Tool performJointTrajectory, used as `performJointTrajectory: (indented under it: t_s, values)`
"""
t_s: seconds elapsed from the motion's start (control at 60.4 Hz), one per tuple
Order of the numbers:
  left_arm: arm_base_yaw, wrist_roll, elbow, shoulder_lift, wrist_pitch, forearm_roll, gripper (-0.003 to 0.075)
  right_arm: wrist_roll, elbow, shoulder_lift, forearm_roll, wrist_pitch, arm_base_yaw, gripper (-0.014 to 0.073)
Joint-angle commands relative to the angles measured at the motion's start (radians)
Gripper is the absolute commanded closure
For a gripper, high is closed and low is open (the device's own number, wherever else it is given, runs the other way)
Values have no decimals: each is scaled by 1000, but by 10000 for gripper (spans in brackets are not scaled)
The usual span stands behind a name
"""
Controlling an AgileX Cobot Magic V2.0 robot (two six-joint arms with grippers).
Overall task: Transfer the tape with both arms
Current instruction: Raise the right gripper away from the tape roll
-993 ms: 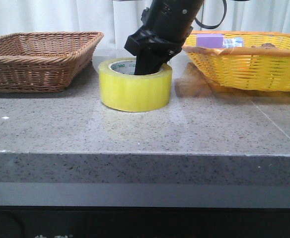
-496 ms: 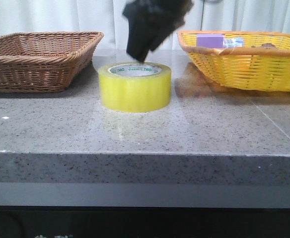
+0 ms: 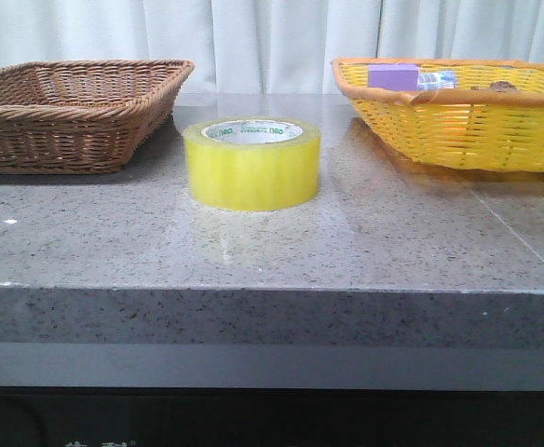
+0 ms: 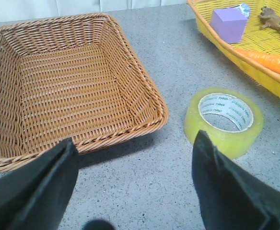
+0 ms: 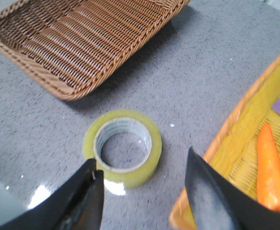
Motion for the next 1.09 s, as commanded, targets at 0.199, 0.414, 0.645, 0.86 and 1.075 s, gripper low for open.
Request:
performJointTrajectory:
  t_s: [0.199, 0.414, 0.645, 0.86, 1.075]
  values:
    - [-8, -4, -38, -1, -69, -10, 230, 62, 352, -365, 1, -193, -7, 186]
    - [-8, -4, -38, -1, -69, -10, 230, 117, 581, -572, 1, -214, -7, 186]
    - [-8, -4, -38, -1, -69, -10, 230, 125, 704, -700, 6, -213, -7, 186]
    - [-8, -4, -38, -1, -69, -10, 230, 125, 708, -702, 23, -211, -7, 186]
    - [-8, -4, -38, -1, -71, -10, 230, 125, 708, -702, 23, -211, -7, 186]
